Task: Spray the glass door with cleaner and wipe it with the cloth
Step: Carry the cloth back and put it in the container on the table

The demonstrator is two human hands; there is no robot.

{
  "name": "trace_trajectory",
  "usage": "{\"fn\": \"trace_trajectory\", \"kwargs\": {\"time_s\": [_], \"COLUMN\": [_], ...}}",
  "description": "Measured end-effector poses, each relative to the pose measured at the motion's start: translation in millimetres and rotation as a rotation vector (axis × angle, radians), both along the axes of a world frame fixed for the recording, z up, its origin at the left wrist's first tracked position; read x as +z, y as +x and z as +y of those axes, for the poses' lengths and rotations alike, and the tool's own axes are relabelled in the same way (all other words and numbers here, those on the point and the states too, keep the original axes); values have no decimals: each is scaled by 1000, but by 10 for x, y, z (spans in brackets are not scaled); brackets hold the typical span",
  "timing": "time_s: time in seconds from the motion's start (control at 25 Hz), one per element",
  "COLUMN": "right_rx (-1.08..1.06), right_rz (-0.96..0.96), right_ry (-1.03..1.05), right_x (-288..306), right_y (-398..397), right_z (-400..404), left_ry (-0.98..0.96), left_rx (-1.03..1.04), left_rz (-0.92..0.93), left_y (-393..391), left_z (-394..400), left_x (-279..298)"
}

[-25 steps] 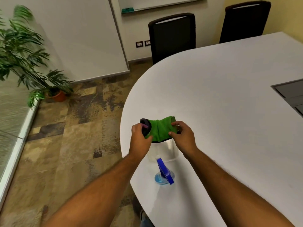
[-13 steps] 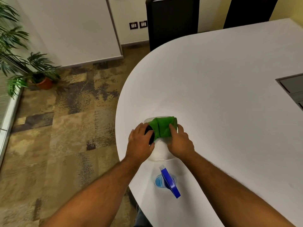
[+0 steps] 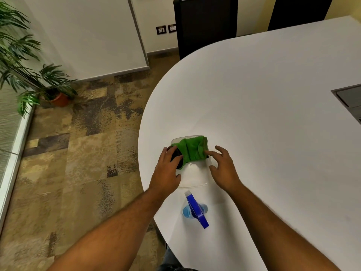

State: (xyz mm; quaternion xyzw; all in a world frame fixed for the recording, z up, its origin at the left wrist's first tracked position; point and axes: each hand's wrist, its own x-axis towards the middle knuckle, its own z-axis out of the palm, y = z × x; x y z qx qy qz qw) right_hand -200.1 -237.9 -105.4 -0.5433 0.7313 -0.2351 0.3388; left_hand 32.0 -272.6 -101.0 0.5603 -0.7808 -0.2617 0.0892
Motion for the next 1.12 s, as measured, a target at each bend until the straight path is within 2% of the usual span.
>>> {"fn": "trace_trajectory", "kwargs": {"time_s": [0.16, 0.32, 0.44, 0.56, 0.64, 0.76, 0.92, 1.12], "right_rx": [12, 144, 246, 298, 325, 285, 227, 221], "right_rz": [-27, -112, -71, -34, -53, -160, -253, -321], "right_ry": [30, 53, 146, 145, 143, 158, 89, -60], "right_x": [38, 108, 120, 98, 66, 36, 149, 563], "right_y": [-19, -16, 67, 178, 235, 285, 209, 54], "right_z": [517, 986, 1151, 1206, 1228, 1299, 1329, 1046], "left_ry": [20, 85, 151, 248, 305, 356, 279, 125], "left_rx": [-81, -53, -24, -24, 36, 199, 177, 131], "left_rz": [86, 151, 139, 83, 68, 139, 108, 250], "left_y": [42, 68, 81, 38, -42, -153, -133, -62], "left_z": [355, 757, 1029, 1257, 1371, 1440, 1421, 1111], "left_x": [45, 94, 97, 52, 15, 14, 117, 497]}}
